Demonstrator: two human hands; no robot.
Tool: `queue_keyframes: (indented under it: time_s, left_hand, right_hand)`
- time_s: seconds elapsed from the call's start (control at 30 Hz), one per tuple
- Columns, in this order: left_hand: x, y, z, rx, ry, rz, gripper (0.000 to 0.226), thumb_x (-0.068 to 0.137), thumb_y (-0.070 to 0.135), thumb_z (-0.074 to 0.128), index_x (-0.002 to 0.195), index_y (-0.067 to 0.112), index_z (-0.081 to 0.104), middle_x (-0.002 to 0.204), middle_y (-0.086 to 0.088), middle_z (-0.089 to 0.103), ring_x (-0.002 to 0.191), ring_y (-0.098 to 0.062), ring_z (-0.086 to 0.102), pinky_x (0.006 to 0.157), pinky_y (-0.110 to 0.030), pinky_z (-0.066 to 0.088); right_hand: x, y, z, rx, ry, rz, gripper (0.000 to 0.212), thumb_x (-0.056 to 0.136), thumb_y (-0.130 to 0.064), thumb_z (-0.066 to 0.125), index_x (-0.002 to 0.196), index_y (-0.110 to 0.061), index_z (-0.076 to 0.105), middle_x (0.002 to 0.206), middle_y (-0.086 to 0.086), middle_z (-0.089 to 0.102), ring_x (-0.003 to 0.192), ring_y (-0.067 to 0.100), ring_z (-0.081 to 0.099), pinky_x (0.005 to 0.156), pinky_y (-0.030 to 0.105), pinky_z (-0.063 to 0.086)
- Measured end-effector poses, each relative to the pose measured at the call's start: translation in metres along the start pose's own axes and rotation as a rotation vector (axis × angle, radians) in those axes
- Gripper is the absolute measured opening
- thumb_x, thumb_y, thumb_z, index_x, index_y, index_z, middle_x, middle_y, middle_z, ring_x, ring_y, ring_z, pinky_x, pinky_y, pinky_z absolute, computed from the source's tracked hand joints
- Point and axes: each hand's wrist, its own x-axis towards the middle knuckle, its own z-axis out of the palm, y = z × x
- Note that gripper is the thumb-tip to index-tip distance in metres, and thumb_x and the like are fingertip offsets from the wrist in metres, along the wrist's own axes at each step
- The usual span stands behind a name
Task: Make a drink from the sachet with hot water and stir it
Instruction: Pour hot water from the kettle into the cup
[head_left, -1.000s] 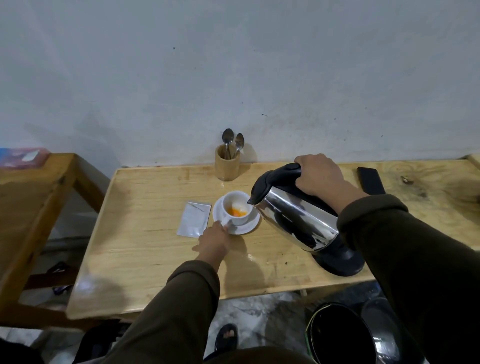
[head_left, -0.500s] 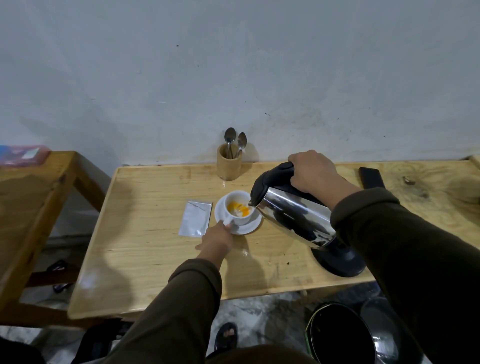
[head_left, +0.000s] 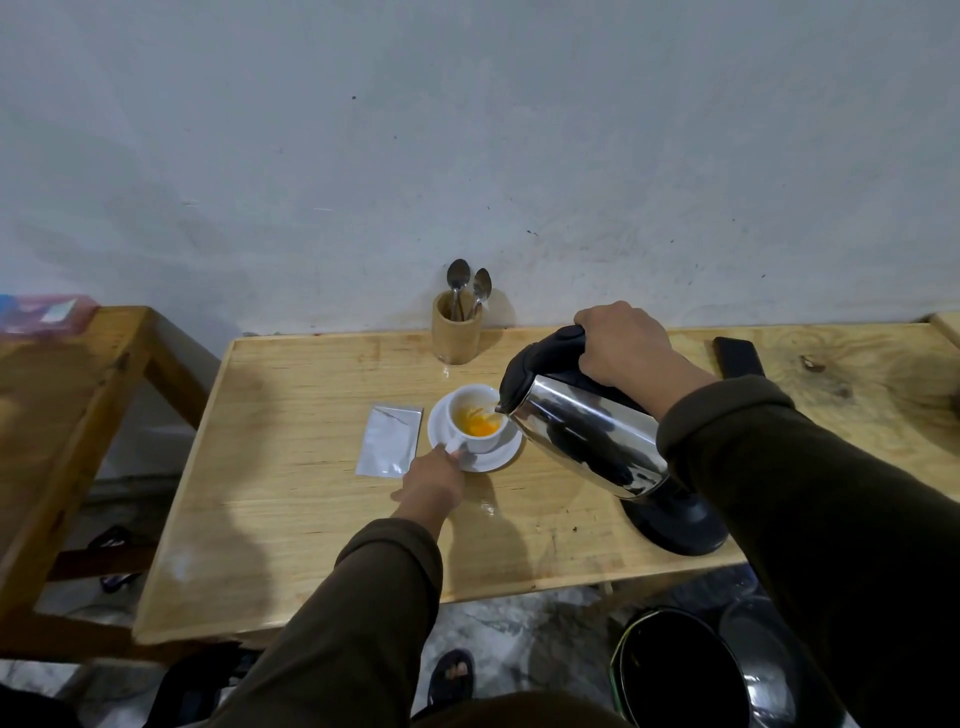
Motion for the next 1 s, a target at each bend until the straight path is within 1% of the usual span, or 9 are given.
queue_keyframes:
  time_s: [0.17,0.37,0.47,0.57,0.73,0.83,0.9,0.93,1.0]
  left_hand:
    - [0.0022,-0.0029,0.0,0.079,0.004,0.068,0.057,0.096,0.053,0.021,0.123,0.014,0.052,0.124,-0.015,0.063,0.117,-0.035,0.058,0.104,-0.054,0.043]
    - [0.0018,-0.0013,0.0002,0.106,0.012,0.08,0.054,0.098,0.048,0.022,0.126,0.013,0.051,0.125,-0.016,0.061,0.119,-0.035,0.056,0.105,-0.053,0.041]
    - [0.0051,-0.0017,0.0007,0.12,0.006,0.08,0.055,0.098,0.048,0.021,0.125,0.012,0.052,0.126,-0.017,0.061,0.119,-0.036,0.056,0.106,-0.054,0.041]
    - [0.0061,-0.0014,0.0007,0.129,0.011,0.08,0.054,0.098,0.048,0.022,0.125,0.012,0.052,0.125,-0.016,0.061,0.118,-0.035,0.056,0.105,-0.054,0.042]
    - [0.0063,-0.0027,0.0018,0.159,0.006,0.088,0.054,0.098,0.048,0.023,0.126,0.012,0.051,0.125,-0.016,0.061,0.118,-0.034,0.057,0.104,-0.054,0.043]
    - [0.0046,-0.0015,0.0002,0.139,0.009,0.083,0.049,0.099,0.043,0.025,0.127,0.011,0.051,0.128,-0.016,0.06,0.119,-0.035,0.056,0.104,-0.053,0.043]
    - [0.0024,-0.0008,-0.0007,0.115,0.014,0.077,0.047,0.099,0.04,0.027,0.128,0.011,0.051,0.129,-0.015,0.06,0.12,-0.035,0.056,0.105,-0.052,0.043]
    - [0.0013,-0.0004,-0.0008,0.12,0.014,0.08,0.049,0.099,0.041,0.025,0.127,0.011,0.051,0.129,-0.015,0.06,0.12,-0.035,0.056,0.105,-0.052,0.042]
    - [-0.0002,0.0001,-0.0008,0.135,0.011,0.081,0.052,0.099,0.046,0.021,0.125,0.012,0.051,0.126,-0.016,0.061,0.118,-0.034,0.057,0.105,-0.053,0.042]
  right_hand:
    - [-0.0017,0.0015,0.0004,-0.008,0.0,0.009,0.018,0.085,-0.008,0.052,0.103,-0.008,0.056,0.105,0.015,0.06,0.096,0.034,0.057,0.068,0.033,0.041]
    - [-0.0028,0.0015,0.0004,-0.019,0.011,-0.001,0.019,0.085,-0.008,0.052,0.104,-0.007,0.056,0.106,0.016,0.06,0.096,0.034,0.058,0.068,0.034,0.041]
    - [-0.0028,0.001,-0.0005,-0.013,0.015,-0.001,0.018,0.085,-0.008,0.052,0.102,-0.007,0.056,0.104,0.016,0.06,0.092,0.033,0.056,0.068,0.034,0.041]
    - [-0.0026,0.0002,-0.0008,-0.015,0.015,0.005,0.015,0.085,-0.007,0.052,0.099,-0.008,0.055,0.102,0.015,0.059,0.081,0.029,0.048,0.067,0.034,0.041]
    - [-0.0057,-0.0016,-0.0006,-0.028,0.007,-0.004,0.018,0.086,-0.007,0.052,0.103,-0.007,0.056,0.099,0.014,0.058,0.09,0.032,0.056,0.069,0.034,0.041]
    - [-0.0062,-0.0026,-0.0014,-0.038,0.001,-0.002,0.019,0.086,-0.007,0.053,0.105,-0.007,0.056,0.104,0.015,0.06,0.09,0.032,0.056,0.07,0.034,0.041]
    - [-0.0058,-0.0025,-0.0016,-0.039,0.003,0.006,0.019,0.085,-0.006,0.053,0.104,-0.007,0.056,0.105,0.015,0.06,0.085,0.03,0.052,0.069,0.034,0.041]
    - [-0.0056,-0.0022,-0.0014,-0.04,0.007,0.005,0.019,0.085,-0.006,0.053,0.104,-0.007,0.056,0.105,0.015,0.06,0.083,0.029,0.051,0.069,0.034,0.041]
    - [-0.0057,-0.0016,-0.0005,-0.045,0.016,0.0,0.019,0.086,-0.006,0.053,0.104,-0.007,0.056,0.105,0.015,0.06,0.089,0.031,0.055,0.07,0.034,0.041]
